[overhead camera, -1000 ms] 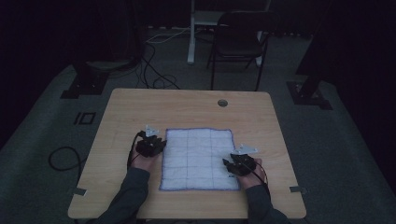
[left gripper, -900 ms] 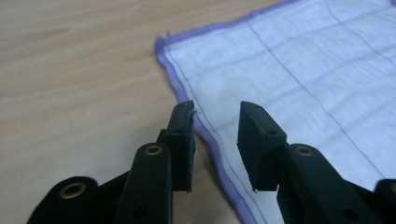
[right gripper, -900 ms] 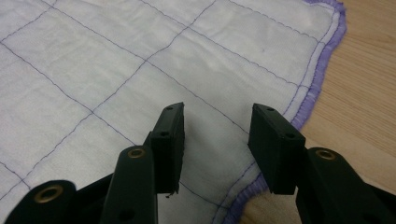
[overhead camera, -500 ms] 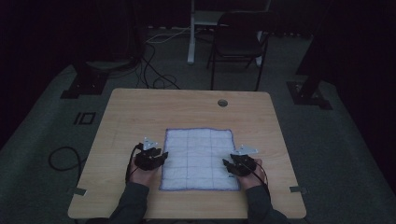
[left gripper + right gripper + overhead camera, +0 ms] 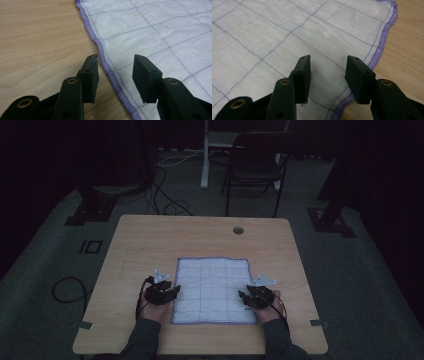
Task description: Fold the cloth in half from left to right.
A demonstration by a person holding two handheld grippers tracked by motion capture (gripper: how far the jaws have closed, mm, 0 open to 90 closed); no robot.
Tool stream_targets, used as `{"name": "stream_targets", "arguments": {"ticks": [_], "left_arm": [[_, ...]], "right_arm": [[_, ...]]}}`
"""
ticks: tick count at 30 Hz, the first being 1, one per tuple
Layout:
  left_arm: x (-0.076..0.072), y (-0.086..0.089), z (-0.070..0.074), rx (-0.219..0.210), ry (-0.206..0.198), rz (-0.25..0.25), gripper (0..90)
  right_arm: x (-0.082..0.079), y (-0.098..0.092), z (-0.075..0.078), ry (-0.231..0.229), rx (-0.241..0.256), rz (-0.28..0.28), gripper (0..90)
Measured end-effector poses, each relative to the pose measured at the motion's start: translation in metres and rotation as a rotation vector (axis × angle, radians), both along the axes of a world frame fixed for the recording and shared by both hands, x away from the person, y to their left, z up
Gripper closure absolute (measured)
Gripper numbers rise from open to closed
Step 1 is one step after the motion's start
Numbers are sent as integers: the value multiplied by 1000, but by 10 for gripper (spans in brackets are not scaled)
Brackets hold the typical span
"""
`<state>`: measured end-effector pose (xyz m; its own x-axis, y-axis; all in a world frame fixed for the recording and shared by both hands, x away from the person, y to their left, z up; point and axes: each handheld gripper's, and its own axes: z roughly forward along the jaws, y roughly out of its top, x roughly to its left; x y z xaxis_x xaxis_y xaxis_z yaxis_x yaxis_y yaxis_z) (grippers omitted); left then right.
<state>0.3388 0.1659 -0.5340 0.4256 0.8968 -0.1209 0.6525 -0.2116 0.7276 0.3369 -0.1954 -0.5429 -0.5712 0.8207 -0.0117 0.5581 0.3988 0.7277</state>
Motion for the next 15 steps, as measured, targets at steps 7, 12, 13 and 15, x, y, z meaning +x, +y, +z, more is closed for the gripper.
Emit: {"name": "stream_targets", "arguments": {"ticks": [7,12,13,15], "left_arm": [[3,-3,-5,25,10,4,561],[6,-9,-6,32,1,0,548],[7,-11,-6,29,-1,0,547],[9,-14,-6,43,-10,-1,550]], "right_arm": [[-1,0,0,-3,0,3,558],[-1,0,0,-3,-2,3,558],[-1,0,0,-4,-3,3,558],[-1,0,0,-3,-3,4,558]]}}
